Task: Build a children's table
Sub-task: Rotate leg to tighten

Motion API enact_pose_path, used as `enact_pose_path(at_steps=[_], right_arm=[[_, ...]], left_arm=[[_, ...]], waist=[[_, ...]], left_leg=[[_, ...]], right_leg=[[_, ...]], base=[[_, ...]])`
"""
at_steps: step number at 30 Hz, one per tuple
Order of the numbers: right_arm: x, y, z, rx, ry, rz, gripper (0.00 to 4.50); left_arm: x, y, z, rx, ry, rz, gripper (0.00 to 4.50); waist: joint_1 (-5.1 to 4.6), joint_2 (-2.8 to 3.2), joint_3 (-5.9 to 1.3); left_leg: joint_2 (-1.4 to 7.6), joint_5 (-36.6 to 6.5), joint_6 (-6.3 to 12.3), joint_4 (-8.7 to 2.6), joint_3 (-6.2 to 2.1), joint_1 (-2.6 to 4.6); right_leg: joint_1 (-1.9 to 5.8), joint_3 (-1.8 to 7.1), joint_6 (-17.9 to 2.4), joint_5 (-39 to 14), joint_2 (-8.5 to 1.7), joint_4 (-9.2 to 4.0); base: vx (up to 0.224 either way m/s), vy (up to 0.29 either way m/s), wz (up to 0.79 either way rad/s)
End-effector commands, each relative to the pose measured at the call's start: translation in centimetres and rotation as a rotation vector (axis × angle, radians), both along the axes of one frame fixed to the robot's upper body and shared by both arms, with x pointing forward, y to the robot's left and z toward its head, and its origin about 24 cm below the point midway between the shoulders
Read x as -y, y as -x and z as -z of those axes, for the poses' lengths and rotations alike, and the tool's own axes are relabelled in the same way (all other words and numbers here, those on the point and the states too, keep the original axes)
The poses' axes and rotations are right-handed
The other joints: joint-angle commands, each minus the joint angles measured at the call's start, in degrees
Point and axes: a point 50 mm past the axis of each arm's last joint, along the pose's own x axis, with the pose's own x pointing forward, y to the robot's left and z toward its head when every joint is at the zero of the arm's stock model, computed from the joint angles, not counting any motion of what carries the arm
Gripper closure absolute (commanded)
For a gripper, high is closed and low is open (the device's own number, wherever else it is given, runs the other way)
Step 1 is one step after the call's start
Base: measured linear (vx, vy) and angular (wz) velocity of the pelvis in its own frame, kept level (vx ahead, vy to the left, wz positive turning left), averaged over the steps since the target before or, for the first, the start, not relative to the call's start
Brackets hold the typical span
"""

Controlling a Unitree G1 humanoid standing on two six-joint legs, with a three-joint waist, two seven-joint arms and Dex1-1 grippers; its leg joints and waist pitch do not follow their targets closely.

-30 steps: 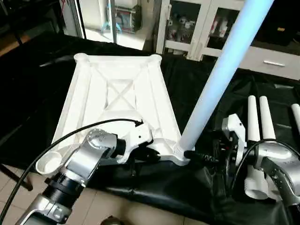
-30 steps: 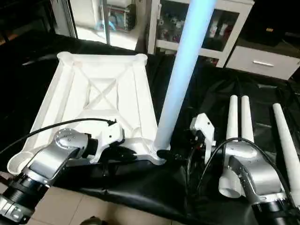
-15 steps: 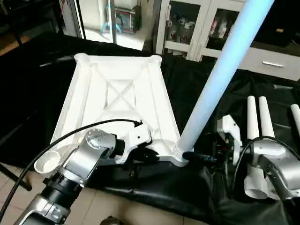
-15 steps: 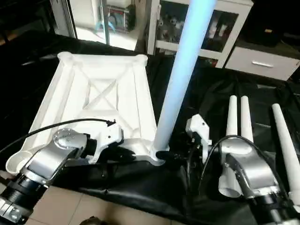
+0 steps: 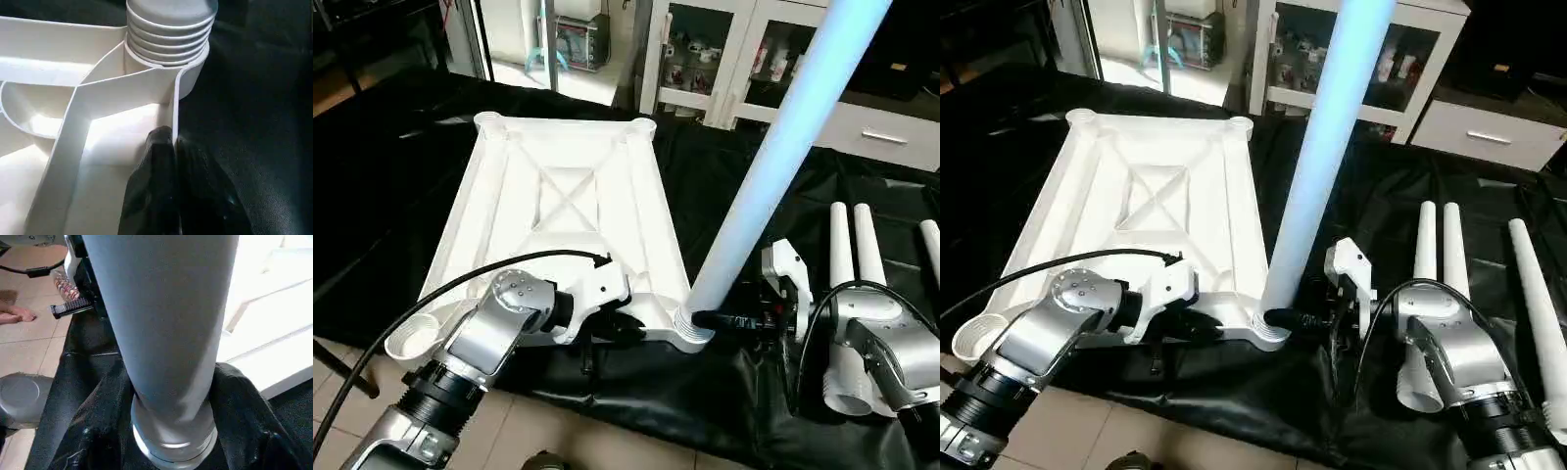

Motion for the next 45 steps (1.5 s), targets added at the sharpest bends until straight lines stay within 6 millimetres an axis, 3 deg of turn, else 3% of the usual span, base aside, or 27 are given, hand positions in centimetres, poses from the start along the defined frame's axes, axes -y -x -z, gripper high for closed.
enact_pose_path(at_steps=[1,7,9,11,14,18,20,21,22,23,24,26,30,39,41,45], right_arm=[[-0.3,0.5,0.4,-0.021,0.011,-0.050,2.54],[-0.2,0.0,1.2,-0.022,0.020,0.048,2.55],[-0.1,-1.1,2.4,-0.010,0.059,0.212,2.56],[-0.1,-1.3,2.6,-0.014,0.063,0.247,2.57],[-0.5,-2.0,4.0,-0.052,0.076,0.396,2.57],[-1.7,-2.4,5.1,-0.066,0.101,0.498,2.59],[-2.7,-3.3,5.9,-0.083,0.123,0.629,2.59],[-3.1,-3.7,6.1,-0.095,0.133,0.686,2.60],[-3.5,-4.4,6.4,-0.103,0.150,0.794,2.60],[-4.0,-5.3,6.7,-0.114,0.165,0.918,2.61],[-4.3,-5.6,6.8,-0.116,0.175,0.977,2.61],[-5.1,-6.1,6.8,-0.126,0.163,1.027,2.61],[-6.8,-6.8,6.3,-0.120,0.138,1.045,2.61],[-8.3,-7.2,4.7,-0.066,0.013,0.928,2.61],[-8.2,-7.2,4.3,-0.062,-0.027,0.908,1.91],[-7.6,-7.1,2.6,-0.033,-0.121,0.841,1.65]], left_arm=[[0.9,0.4,-0.3,-0.010,0.043,0.045,4.50],[0.9,0.2,-0.3,-0.007,0.051,0.023,4.50],[1.1,-0.4,-0.4,0.000,0.069,-0.033,4.50],[1.1,-0.6,-0.4,0.003,0.073,-0.048,4.50],[1.6,-1.7,-0.6,0.011,0.096,-0.152,4.50],[2.2,-2.9,-0.9,0.029,0.099,-0.251,4.50],[2.7,-4.1,-1.0,0.039,0.076,-0.363,4.50],[2.9,-4.6,-1.0,0.039,0.060,-0.411,4.50],[3.1,-5.4,-1.1,0.066,0.033,-0.485,4.50],[3.5,-6.3,-1.4,0.115,0.010,-0.560,4.50],[3.8,-6.7,-1.5,0.140,0.004,-0.597,4.50],[4.2,-7.2,-1.8,0.167,0.003,-0.632,4.50],[5.0,-7.4,-2.1,0.190,0.004,-0.633,4.50],[4.6,-7.6,-1.9,0.188,0.006,-0.635,4.50],[4.4,-7.5,-1.7,0.186,0.009,-0.627,4.50],[4.1,-7.2,-1.6,0.177,0.021,-0.581,4.50]], waist=[[-0.18,-0.49,-3.53],[-0.16,-0.36,-3.60],[-0.43,-0.39,-3.39],[-1.22,-0.46,-3.32],[-2.00,-0.47,-3.11],[-2.70,-0.34,-2.80],[-3.26,-0.20,-2.99],[-3.35,0.08,-2.96],[-3.57,-0.01,-3.04],[-4.10,0.42,-3.06],[-4.51,0.47,-2.96],[-4.81,0.49,-3.32],[-4.84,0.06,-3.35],[-4.14,0.20,-3.51],[-3.90,0.13,-3.50],[-3.71,0.23,-3.53]], left_leg=[[1.65,-11.69,2.02,-3.90,-0.60,1.51],[1.56,-11.67,1.57,-3.86,-0.57,1.47],[1.47,-13.24,0.82,-4.05,-0.61,1.31],[1.39,-16.65,-0.95,-4.47,-0.95,1.36],[1.27,-19.76,-2.15,-4.64,-1.15,1.48],[1.17,-22.52,-2.62,-4.81,-1.33,1.54],[1.03,-23.34,-3.69,-4.93,-1.71,1.49],[1.01,-23.44,-4.12,-5.02,-1.90,1.41],[0.94,-23.64,-4.33,-5.05,-1.93,1.41],[0.80,-24.76,-4.99,-5.14,-2.20,1.44],[0.79,-25.81,-5.35,-5.19,-2.25,1.60],[0.73,-25.77,-5.01,-5.32,-2.70,1.36],[0.53,-24.94,-3.15,-5.14,-2.37,1.43],[0.70,-20.97,-1.56,-5.02,-1.89,1.36],[0.69,-19.40,-0.94,-5.00,-1.75,1.29],[0.75,-17.74,-0.56,-5.09,-1.77,1.14]], right_leg=[[1.98,1.50,-12.94,-7.35,-2.38,-3.90],[1.88,1.49,-13.02,-6.45,-2.31,-3.82],[1.81,1.50,-12.63,-8.71,-2.37,-4.06],[1.94,1.33,-11.01,-14.62,-2.49,-4.57],[1.59,1.31,-9.12,-20.66,-2.60,-5.29],[1.19,1.24,-7.56,-24.87,-2.53,-5.93],[1.22,0.99,-6.80,-27.20,-2.67,-6.03],[1.27,0.89,-6.75,-27.15,-2.65,-5.97],[1.35,0.76,-6.74,-26.99,-2.55,-6.04],[1.22,0.56,-6.91,-25.86,-2.46,-6.10],[1.03,0.49,-6.99,-26.09,-2.37,-6.18],[1.76,0.24,-6.95,-22.46,-2.34,-6.14],[1.42,0.72,-8.22,-18.53,-2.22,-5.98],[1.52,1.02,-9.86,-13.32,-2.17,-5.61],[1.73,1.05,-10.24,-12.07,-2.22,-5.53],[2.07,1.00,-10.74,-10.26,-2.12,-5.40]], base=[[0.000,0.000,0.00],[0.000,0.000,0.00],[0.000,0.000,0.00],[0.000,0.000,0.00],[0.000,0.000,0.00],[0.000,0.000,0.00],[0.000,0.000,0.00],[0.000,0.000,0.00],[0.000,0.000,0.00],[0.000,0.000,0.00],[0.000,0.000,0.00],[0.000,0.000,0.00],[0.000,0.000,0.00],[0.000,0.000,0.00],[0.000,0.000,0.00],[0.000,0.000,0.00]])
